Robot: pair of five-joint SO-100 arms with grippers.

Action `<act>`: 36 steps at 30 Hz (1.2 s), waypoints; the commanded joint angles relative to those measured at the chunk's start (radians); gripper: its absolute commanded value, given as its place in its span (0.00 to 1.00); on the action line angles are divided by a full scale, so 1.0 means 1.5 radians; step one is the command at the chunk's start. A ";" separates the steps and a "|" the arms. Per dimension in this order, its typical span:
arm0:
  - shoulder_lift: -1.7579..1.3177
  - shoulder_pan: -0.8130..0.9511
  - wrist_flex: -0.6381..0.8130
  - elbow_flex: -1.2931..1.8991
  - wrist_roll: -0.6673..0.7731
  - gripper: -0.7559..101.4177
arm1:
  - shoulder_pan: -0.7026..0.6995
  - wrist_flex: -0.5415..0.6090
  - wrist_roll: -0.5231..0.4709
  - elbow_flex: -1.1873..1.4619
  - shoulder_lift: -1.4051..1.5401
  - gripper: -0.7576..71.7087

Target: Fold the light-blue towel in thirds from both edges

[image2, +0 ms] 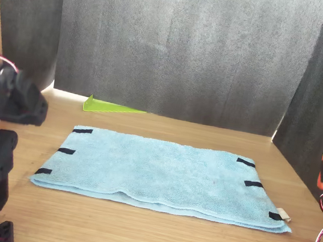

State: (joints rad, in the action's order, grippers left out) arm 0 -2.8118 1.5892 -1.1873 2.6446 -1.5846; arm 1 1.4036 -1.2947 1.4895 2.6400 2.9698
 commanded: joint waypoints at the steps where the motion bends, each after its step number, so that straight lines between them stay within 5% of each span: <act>1: 0.109 0.003 -0.009 -0.103 -0.029 0.00 | 0.033 -0.024 -0.004 -0.137 -0.156 0.01; 9: 0.307 -0.005 -0.059 -0.274 -0.040 0.00 | 0.062 -0.070 -0.155 -0.437 -0.549 0.01; 15: 0.403 -0.006 -0.072 -0.331 -0.046 0.01 | 0.133 -0.112 -0.097 -0.595 -0.768 0.01; 21: 0.500 0.000 -0.070 -0.359 -0.051 0.08 | 0.147 -0.122 -0.076 -0.664 -0.927 0.16; 36: 0.572 -0.034 -0.057 -0.371 -0.043 0.22 | 0.204 -0.092 -0.049 -0.650 -1.030 0.26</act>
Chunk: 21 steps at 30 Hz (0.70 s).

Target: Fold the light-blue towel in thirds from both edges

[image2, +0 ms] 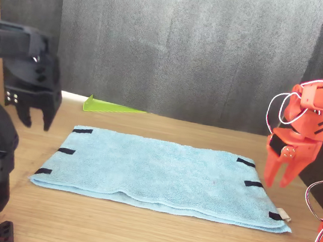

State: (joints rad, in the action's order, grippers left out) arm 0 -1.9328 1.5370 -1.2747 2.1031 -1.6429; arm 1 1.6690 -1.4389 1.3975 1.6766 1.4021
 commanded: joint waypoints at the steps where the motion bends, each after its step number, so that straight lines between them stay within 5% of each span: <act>1: -0.016 0.000 0.001 -0.007 -0.004 0.22 | 0.033 0.004 0.014 -0.008 0.014 0.27; 21: -0.071 0.012 -0.005 0.038 -0.026 0.23 | 0.034 0.031 0.007 -0.004 -0.035 0.33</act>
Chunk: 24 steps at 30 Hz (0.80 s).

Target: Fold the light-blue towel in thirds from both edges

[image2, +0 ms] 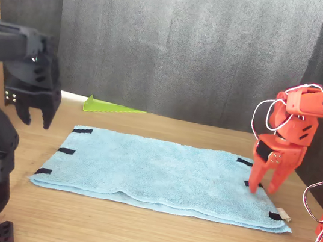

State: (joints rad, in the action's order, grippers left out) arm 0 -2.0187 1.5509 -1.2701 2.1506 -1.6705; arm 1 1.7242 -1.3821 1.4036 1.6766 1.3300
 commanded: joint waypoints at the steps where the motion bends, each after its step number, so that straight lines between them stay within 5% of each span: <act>1: -0.013 0.002 -0.008 0.006 -0.007 0.23 | -0.004 -0.007 0.002 -0.004 0.013 0.33; 24: -0.058 -0.007 -0.011 0.042 -0.021 0.23 | -0.025 0.021 -0.019 0.000 -0.078 0.31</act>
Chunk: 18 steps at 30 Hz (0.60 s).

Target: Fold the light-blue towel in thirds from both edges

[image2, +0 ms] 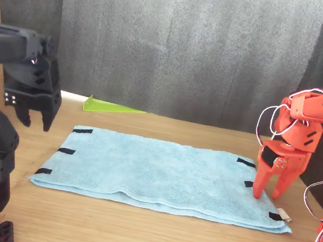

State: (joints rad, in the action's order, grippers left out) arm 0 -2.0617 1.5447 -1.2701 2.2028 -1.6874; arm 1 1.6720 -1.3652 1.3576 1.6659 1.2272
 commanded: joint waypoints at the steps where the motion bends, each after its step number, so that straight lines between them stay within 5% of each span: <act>1: -0.032 -0.009 -0.011 0.010 -0.010 0.23 | 0.011 0.010 0.010 0.007 -0.009 0.31; 18: 0.174 -0.080 0.005 -0.067 0.006 0.26 | 0.020 0.010 0.011 0.004 -0.011 0.31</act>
State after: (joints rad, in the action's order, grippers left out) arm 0 -1.8438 1.4174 -1.2640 2.1568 -1.6797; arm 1 1.6843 -1.3637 1.3576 1.6644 1.2257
